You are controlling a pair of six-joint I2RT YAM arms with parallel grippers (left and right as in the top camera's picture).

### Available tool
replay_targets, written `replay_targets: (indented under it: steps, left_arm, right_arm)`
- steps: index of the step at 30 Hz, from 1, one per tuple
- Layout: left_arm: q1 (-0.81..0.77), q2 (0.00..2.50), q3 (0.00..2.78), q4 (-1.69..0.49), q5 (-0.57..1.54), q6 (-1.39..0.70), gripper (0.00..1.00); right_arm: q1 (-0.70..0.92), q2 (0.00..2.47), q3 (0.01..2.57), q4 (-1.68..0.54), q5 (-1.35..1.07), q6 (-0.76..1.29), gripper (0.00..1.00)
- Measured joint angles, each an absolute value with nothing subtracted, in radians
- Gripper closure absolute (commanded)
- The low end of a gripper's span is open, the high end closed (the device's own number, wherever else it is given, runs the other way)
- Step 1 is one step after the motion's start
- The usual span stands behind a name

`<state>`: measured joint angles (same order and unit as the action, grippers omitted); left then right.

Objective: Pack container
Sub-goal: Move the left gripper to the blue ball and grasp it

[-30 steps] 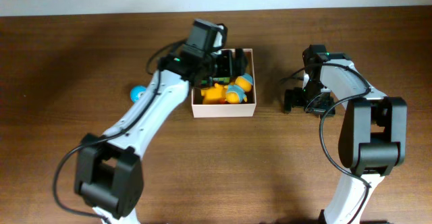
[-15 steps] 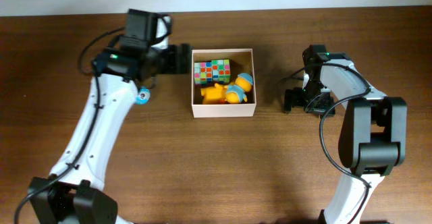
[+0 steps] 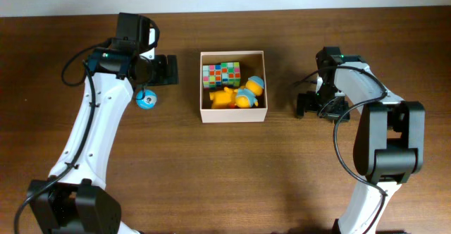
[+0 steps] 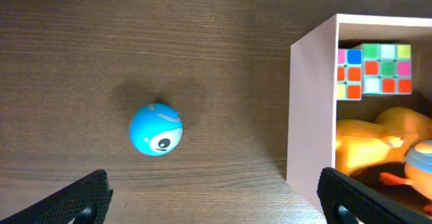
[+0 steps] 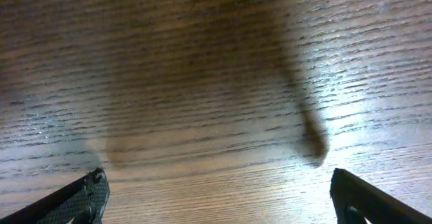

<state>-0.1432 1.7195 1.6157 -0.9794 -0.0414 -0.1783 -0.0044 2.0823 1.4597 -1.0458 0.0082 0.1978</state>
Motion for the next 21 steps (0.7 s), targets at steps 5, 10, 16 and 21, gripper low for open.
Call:
replay_targets:
  steps: [5,10,16,21]
  left_arm:
    - [-0.143,1.723,1.616,-0.992,-0.063,-0.178,0.01]
    - [-0.144,1.753,1.616,-1.01,-0.07,-0.178,0.01]
    - [-0.143,1.797,1.616,-1.016,-0.072,-0.179,0.01]
    - [-0.141,1.801,1.616,-1.017,-0.088,-0.179,0.01]
  right_arm:
    - [-0.004,2.082,1.46,-1.046,0.008,0.197,0.01]
    - [-0.004,2.082,1.46,-1.046,0.008,0.197,0.01]
    - [-0.004,2.082,1.46,-1.046,0.008,0.198,0.01]
    - [-0.004,2.082,1.46,-1.046,0.008,0.198,0.01]
